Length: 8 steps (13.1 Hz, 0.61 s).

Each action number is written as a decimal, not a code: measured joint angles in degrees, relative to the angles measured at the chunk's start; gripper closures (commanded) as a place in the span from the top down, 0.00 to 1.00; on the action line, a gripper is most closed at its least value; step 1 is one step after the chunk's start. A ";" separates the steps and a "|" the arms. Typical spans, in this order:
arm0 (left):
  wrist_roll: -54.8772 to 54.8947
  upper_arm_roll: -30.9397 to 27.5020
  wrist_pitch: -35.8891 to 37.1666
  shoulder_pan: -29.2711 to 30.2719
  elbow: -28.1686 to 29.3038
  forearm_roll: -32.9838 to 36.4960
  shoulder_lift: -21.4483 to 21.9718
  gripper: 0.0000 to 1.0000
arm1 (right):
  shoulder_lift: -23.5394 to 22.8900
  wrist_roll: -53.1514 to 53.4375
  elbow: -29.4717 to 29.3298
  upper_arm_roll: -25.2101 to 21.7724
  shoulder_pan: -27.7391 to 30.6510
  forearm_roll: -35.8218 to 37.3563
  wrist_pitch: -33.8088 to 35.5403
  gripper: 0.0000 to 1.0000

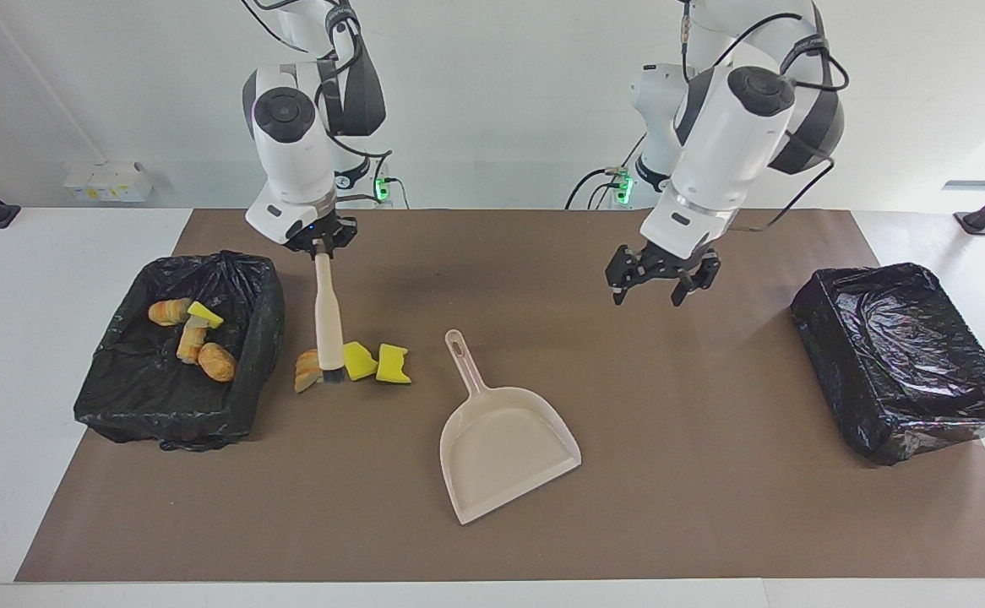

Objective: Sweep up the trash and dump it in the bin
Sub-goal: 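Grasp the dustpan handle with the left gripper while the right gripper lifts, then sweep the sponge pieces toward the dustpan with the right gripper's brush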

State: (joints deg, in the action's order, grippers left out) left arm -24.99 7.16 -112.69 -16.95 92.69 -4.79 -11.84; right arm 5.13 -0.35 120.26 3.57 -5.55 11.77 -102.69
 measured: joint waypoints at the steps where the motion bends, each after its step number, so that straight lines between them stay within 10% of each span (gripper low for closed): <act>1: -3.41 0.02 -3.45 -1.42 -0.01 -0.25 -2.21 1.00 | -1.50 -0.31 0.14 -0.02 0.96 3.17 -1.95 0.00; 8: -29.51 0.02 -13.81 -15.04 -4.64 2.09 -14.84 1.00 | -7.51 0.28 3.53 0.35 2.07 8.01 -6.65 0.00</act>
State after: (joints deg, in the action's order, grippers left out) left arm -54.50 7.18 -126.49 -31.99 88.05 -2.69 -26.67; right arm -2.38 -0.08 123.80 3.92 -3.48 19.78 -109.35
